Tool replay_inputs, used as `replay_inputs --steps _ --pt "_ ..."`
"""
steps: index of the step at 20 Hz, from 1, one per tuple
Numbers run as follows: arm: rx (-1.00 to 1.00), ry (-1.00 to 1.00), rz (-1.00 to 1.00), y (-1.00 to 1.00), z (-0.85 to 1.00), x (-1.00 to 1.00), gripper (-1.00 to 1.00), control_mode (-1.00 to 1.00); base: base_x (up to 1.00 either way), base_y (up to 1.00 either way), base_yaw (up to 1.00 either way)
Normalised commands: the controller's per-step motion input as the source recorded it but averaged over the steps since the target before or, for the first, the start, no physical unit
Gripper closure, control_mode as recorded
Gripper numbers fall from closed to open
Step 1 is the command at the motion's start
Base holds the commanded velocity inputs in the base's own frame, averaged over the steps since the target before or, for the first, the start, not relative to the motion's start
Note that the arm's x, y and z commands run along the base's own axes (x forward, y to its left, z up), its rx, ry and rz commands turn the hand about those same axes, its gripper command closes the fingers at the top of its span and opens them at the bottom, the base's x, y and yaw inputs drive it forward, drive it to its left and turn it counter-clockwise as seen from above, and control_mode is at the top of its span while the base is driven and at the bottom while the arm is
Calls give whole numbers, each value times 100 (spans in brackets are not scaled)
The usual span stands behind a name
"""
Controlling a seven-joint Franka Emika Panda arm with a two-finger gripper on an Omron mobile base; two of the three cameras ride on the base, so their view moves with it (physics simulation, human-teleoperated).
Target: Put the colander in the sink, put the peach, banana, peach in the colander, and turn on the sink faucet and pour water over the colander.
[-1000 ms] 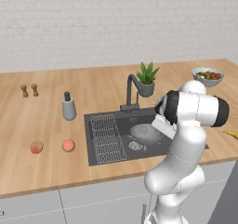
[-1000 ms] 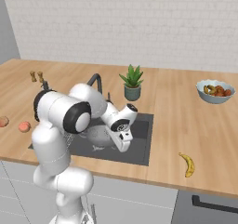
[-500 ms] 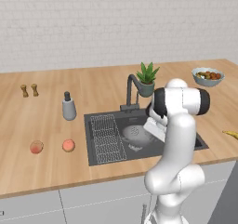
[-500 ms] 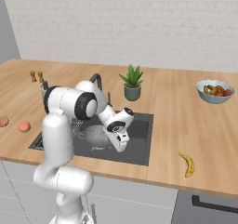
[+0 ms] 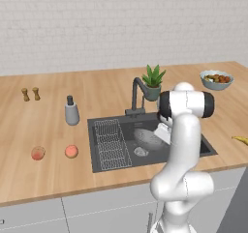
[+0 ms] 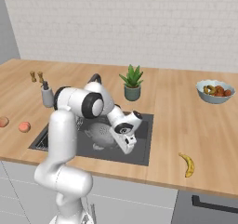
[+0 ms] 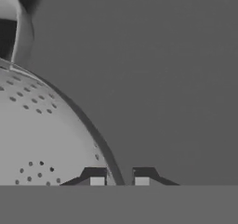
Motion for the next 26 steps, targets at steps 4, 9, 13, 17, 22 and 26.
replay_inputs --steps 4,9,13,17,22,26 --pt "0 -6 0 31 -11 0 -100 -100 0 0 0" --pt "5 -14 0 14 13 -3 -100 -100 0 0 0" --pt "7 -20 0 2 47 -18 -100 -100 0 0 0" --pt "8 -22 0 17 52 -16 -100 -100 0 0 0" --pt "7 -31 0 8 93 -27 -100 -100 0 0 0" --pt "0 -19 0 0 100 -12 -100 -100 0 0 0"
